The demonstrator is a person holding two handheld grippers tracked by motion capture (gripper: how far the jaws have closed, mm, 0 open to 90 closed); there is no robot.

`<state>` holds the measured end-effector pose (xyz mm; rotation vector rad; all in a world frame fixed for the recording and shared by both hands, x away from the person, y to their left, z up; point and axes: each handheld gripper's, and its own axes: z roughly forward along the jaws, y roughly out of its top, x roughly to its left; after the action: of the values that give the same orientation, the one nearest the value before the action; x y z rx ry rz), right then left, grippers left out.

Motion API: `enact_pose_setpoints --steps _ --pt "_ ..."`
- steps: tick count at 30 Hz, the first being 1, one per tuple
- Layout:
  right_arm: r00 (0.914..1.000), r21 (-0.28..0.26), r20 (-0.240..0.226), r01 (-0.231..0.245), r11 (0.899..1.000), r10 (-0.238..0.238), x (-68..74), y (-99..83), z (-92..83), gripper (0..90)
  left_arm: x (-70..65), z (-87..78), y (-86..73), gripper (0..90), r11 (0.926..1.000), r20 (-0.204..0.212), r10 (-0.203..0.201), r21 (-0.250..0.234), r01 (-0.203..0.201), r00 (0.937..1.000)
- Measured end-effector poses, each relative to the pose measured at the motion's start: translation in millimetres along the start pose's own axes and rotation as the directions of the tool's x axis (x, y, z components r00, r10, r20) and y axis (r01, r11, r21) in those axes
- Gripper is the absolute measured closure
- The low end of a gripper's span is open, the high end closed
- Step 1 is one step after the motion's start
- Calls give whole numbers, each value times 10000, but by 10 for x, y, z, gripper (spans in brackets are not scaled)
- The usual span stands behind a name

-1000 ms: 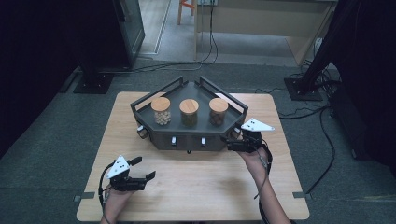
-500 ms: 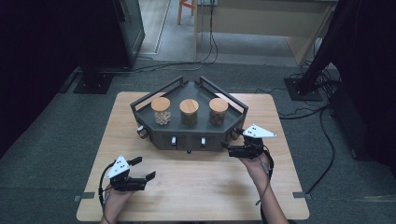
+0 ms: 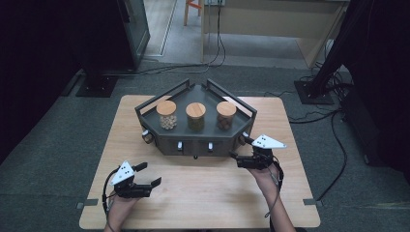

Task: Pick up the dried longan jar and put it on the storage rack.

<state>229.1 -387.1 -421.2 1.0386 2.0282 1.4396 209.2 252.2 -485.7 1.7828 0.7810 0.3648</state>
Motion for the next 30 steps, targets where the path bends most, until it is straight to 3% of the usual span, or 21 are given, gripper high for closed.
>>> enact_pose_setpoints --steps 19,30 --pt "9993 130 23 -373 9992 373 -19 -251 -69 152 -6 13 2 116 10000 8 4 33 -4 10000" --pt "9997 197 -8 -228 9995 229 -8 -315 -105 152 -7 15 4 116 10000 18 11 51 -11 10000"
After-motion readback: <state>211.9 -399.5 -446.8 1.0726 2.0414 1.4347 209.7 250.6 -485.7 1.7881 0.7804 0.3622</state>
